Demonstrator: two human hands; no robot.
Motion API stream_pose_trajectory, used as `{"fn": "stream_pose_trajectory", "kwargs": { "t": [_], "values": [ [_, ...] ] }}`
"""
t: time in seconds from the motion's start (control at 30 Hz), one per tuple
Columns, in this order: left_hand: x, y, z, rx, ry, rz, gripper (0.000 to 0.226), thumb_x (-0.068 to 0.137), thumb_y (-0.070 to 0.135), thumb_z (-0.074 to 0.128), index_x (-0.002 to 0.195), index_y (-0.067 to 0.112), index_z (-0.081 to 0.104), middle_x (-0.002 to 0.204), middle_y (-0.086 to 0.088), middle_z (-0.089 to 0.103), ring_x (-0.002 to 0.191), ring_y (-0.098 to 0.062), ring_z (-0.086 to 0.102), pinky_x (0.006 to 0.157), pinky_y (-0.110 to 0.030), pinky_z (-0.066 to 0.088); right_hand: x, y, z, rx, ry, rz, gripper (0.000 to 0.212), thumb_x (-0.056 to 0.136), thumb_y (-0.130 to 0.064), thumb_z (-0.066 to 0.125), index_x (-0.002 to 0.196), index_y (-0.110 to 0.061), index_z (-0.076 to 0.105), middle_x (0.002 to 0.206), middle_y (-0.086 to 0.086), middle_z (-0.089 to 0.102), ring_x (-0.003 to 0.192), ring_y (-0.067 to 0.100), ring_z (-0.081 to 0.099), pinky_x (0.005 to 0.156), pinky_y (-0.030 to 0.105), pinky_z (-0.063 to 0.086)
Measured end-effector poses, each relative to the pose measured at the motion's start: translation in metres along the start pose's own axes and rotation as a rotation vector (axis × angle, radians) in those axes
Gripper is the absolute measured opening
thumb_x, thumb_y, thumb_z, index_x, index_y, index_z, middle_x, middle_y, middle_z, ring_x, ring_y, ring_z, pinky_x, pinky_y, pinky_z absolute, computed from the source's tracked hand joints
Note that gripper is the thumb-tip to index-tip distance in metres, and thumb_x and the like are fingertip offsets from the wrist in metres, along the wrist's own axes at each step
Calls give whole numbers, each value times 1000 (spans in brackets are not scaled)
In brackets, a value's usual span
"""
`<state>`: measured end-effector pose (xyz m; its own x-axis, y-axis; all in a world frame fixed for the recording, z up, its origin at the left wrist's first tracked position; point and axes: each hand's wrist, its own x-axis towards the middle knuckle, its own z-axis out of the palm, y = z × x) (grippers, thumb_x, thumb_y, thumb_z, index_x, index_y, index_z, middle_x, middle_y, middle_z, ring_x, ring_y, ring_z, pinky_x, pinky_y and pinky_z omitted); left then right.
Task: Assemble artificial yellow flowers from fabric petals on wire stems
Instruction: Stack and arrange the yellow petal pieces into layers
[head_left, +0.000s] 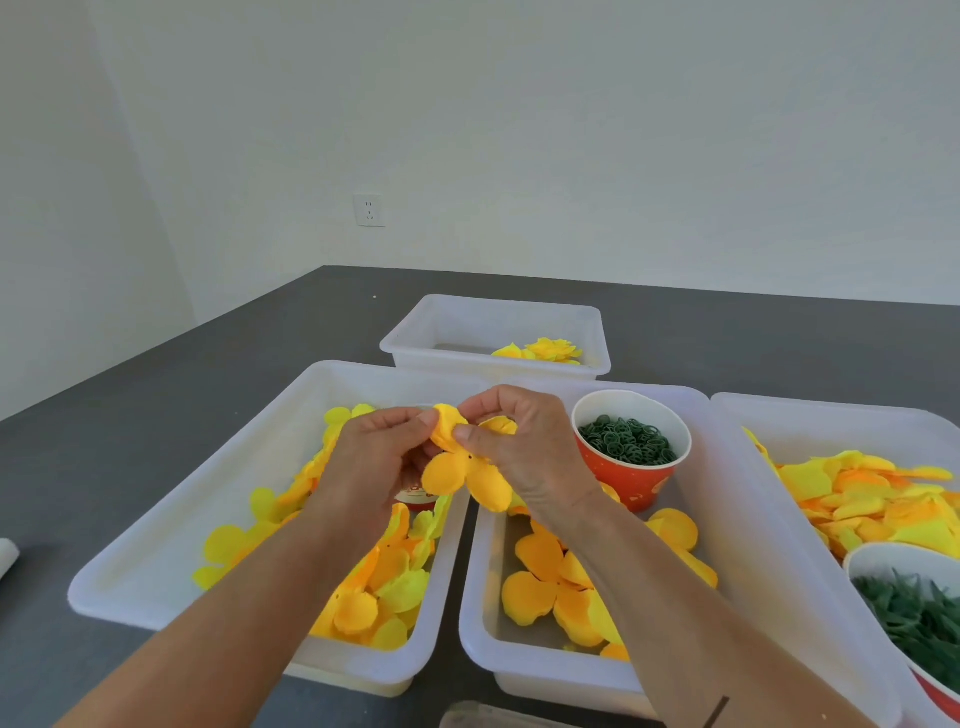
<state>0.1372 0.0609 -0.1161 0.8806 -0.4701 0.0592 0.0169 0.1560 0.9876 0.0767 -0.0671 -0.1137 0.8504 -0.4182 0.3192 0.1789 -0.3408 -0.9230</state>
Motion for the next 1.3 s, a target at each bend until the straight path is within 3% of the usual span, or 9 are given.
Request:
{"fn": "stream_pose_trajectory", "kwargs": {
  "t": [0.1,0.2,0.3,0.47,0.67,0.93,1.03,1.13,1.3],
  "values": [
    [2,4,-5,-183,-65,-140,22,93,9,48,79,3,64,64,-12,59,56,-21,56,47,-24,51,-1,0,4,182,-14,72,19,76,-4,73,72,-22,68,69,-12,65,62,-6,58,55,14,48],
    [-2,1,1,-129,45,-36,20,93,10,52,80,3,65,63,-8,67,54,-16,63,45,-21,49,3,0,6,320,95,241,10,72,-17,79,75,-18,69,76,1,69,70,12,62,63,27,50],
    [-4,-4,5,51,178,73,17,91,15,57,80,8,68,72,-10,71,63,-20,67,51,-25,51,6,1,5,312,179,255,10,80,-25,73,74,-17,69,74,8,70,64,16,62,54,24,50],
    [-3,-6,4,156,217,169,8,89,16,61,91,16,68,77,-3,69,72,-22,66,60,-33,54,4,1,4,76,172,99,27,93,-18,56,88,6,68,96,30,64,93,41,59,84,50,50],
    [-2,-7,5,359,135,335,9,84,16,66,80,16,74,70,-4,71,69,-23,63,65,-37,52,-1,4,4,-86,77,-45,11,85,-17,68,85,-9,75,72,-2,69,64,1,58,60,10,45],
    [1,-4,3,139,95,-10,20,91,9,55,76,5,68,62,-7,62,55,-18,52,48,-23,40,0,9,8,113,7,40,12,82,-14,70,73,-7,73,67,14,67,62,10,55,60,23,46],
    [4,-8,1,252,251,114,19,90,11,58,73,7,67,63,-8,59,62,-27,53,57,-38,48,2,10,16,70,28,72,24,81,-23,71,74,-1,72,76,25,66,61,17,54,59,30,48],
    [3,-7,1,315,350,226,16,88,17,62,78,7,68,63,-6,59,67,-31,56,64,-54,54,3,10,22,-55,38,48,18,82,-21,71,75,-5,72,74,16,70,61,11,57,61,28,52],
    [4,-6,2,284,234,88,21,93,16,56,78,5,66,66,-13,57,64,-29,51,54,-34,44,3,12,13,-76,-21,-24,16,85,-14,67,77,-1,71,68,13,64,62,11,51,62,28,46]
  ]
}}
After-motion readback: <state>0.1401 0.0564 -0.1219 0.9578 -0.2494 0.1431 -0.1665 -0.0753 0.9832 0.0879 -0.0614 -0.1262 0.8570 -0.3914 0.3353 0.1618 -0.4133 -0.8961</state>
